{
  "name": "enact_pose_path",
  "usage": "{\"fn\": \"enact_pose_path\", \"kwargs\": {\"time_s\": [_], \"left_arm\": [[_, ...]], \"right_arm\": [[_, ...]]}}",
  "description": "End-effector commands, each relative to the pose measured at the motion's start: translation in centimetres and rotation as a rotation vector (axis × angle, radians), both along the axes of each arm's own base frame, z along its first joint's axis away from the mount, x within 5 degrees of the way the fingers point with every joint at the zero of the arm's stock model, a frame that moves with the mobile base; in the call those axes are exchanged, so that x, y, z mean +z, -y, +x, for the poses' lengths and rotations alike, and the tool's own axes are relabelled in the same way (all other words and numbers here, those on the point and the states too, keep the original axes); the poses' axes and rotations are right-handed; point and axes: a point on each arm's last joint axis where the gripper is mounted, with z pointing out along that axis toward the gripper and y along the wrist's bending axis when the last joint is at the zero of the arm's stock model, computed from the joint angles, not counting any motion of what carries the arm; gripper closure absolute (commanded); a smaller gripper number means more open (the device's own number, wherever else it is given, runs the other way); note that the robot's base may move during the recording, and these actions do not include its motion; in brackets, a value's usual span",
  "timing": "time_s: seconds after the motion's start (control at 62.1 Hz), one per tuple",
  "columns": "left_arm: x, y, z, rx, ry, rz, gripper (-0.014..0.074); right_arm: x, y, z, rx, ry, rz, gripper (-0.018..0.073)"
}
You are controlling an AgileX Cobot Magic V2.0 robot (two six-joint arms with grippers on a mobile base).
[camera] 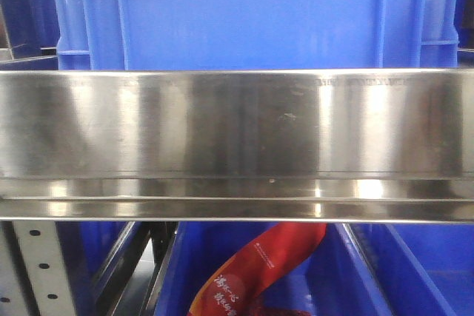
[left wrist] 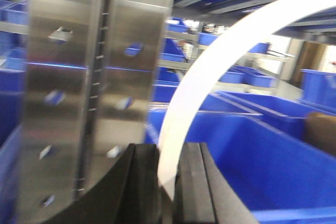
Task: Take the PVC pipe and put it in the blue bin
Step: 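Position both held pipe pieces above an open blue bin, then open both grippers to drop the pipe pieces into the blue bin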
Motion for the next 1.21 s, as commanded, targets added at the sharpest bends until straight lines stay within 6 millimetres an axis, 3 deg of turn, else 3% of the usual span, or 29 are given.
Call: {"fn": "enact_pose_path", "kwargs": {"time_s": [0.0, 0.209, 0.435, 0.676, 0.805, 0.95, 1.191], "left_arm": [[1.4, 1.0, 1.0, -0.064, -0.028, -0.002, 0.0707], [3.3, 4.5, 4.6, -0.215, -0.079, 0.018, 0.0707], [3.9, 10.4, 10.1, -0.344, -0.158, 0.055, 0.0707], [4.6, 14.3, 15.3, -0.36, -0.181, 0.067, 0.0707], [4.2, 15.3, 17.4, -0.349, -0.189, 0.085, 0.0707], [2.8, 15.2, 19.3, -0.313, -0.231, 0.098, 0.0707], [2.0, 14.8, 20.6, -0.286, -0.252, 0.1, 0.0707]], "right_arm": [[0.6, -0.9, 1.8, 0.053, -0.019, 0.022, 0.0727], [1.3, -2.6, 5.9, 0.132, -0.165, 0.005, 0.0727], [3.2, -4.3, 9.6, 0.214, -0.24, -0.05, 0.0727], [4.0, -8.2, 12.2, 0.375, -0.242, -0.132, 0.0727], [2.9, -10.3, 14.7, 0.396, -0.276, -0.136, 0.0727], [2.5, -11.4, 17.0, 0.376, -0.275, -0.127, 0.0727], [2.7, -12.6, 19.9, 0.35, -0.257, -0.116, 0.0727]]}}
